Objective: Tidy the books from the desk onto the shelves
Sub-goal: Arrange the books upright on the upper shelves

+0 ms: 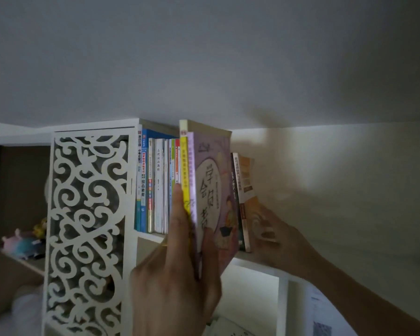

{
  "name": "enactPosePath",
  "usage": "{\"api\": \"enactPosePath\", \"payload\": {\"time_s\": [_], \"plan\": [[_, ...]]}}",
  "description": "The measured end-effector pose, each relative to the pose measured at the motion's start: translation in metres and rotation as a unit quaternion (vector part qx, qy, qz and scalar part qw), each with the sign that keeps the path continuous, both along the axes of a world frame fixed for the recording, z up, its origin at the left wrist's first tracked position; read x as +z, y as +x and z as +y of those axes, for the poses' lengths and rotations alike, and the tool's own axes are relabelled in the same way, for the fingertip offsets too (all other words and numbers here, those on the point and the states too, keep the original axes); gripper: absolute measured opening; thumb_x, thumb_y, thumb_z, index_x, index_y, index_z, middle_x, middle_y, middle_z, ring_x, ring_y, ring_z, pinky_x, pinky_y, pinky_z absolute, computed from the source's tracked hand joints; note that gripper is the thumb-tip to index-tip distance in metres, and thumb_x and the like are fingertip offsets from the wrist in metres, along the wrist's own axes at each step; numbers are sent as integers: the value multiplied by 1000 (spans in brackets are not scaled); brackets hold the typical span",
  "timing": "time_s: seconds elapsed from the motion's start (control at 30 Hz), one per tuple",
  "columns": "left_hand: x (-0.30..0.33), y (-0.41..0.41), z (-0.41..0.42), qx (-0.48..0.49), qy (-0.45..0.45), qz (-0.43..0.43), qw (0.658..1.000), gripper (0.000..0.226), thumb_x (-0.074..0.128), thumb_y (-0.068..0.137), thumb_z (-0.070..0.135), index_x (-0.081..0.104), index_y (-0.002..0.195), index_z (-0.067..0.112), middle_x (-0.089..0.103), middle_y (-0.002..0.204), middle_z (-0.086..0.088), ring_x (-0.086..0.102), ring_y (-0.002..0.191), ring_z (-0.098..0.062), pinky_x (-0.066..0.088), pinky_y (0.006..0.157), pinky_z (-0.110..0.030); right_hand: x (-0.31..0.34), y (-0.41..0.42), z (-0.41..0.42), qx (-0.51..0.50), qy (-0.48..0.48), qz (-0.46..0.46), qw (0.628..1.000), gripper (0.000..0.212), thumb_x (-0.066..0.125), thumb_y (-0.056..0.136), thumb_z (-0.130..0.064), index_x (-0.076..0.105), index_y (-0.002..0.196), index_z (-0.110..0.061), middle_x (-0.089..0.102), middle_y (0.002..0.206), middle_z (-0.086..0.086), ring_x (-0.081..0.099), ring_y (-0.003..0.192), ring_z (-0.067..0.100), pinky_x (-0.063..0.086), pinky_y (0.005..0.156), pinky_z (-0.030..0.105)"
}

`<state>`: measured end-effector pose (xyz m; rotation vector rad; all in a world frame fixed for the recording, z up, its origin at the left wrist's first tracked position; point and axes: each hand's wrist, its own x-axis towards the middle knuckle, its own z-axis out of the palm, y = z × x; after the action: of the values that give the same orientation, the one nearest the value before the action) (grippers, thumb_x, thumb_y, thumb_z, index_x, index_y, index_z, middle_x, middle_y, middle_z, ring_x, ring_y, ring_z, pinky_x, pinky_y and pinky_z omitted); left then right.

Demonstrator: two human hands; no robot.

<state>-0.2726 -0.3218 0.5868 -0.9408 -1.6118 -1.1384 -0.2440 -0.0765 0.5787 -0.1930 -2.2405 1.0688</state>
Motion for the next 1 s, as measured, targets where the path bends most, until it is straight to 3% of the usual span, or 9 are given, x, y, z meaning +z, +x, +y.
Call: {"api": "enactPosePath", "payload": {"time_s": [0.07,0.17,0.33,0.47,0.57,0.63,0.77,0.87,1.0], "plan": [[-6,2,12,-5,-21,26,999,67,58,95,35,45,150,-2,61,59,10,35,43,5,26,49,2,1,14,1,10,-112,74,991,33,71,92,-31,63,124,-25,76,97,-8,72,91,11,56,78,22],[4,-1,46,-53,0,31,998,70,51,102,39,28,159,5,71,78,7,57,50,0,50,49,-13,17,40,-5,40,-198,105,974,21,60,96,-27,63,118,-25,78,96,1,71,96,19,51,93,33],[16,-3,111,-47,39,3,998,72,47,104,42,18,162,10,73,88,1,65,57,-8,52,53,-19,34,55,5,-100,-33,103,989,61,75,71,-55,55,128,-43,74,100,-1,71,92,18,55,86,43],[0,-21,147,-43,-42,-4,998,76,61,99,36,26,159,5,75,98,-4,65,56,-5,36,53,-11,18,44,23,-162,-20,65,984,74,84,77,-41,47,141,-31,62,109,0,66,98,17,52,82,32],[-22,-31,165,15,-93,0,996,80,63,97,38,26,160,5,77,105,-4,67,58,-4,45,48,-16,4,36,24,-75,-68,-22,995,36,72,89,-6,63,116,-28,67,108,-2,67,81,-5,50,69,11],[-31,-40,173,57,-102,11,993,80,58,99,41,22,161,4,72,126,-11,71,66,-7,52,48,-21,-5,31,35,-21,-39,-88,995,49,66,90,6,59,123,-29,68,120,4,67,94,3,52,79,18],[-21,-50,171,70,-123,50,989,64,23,108,47,24,161,12,57,142,-10,69,92,-16,53,65,-30,-5,17,39,31,-33,-105,993,76,93,65,-9,55,130,-16,71,111,0,70,98,14,59,80,26],[-9,-63,162,81,-104,85,988,50,46,103,45,53,142,14,59,117,-4,59,97,-19,52,82,-34,-8,8,35,41,-89,-55,994,62,90,63,-6,62,119,-14,72,106,11,74,86,24,62,67,32],[-12,-93,160,90,-127,121,980,63,40,106,40,28,160,10,40,159,-12,36,149,-28,36,119,-49,-9,-2,39,24,-41,-38,998,74,95,64,-22,60,129,-27,74,113,3,73,98,22,61,82,39]]}}
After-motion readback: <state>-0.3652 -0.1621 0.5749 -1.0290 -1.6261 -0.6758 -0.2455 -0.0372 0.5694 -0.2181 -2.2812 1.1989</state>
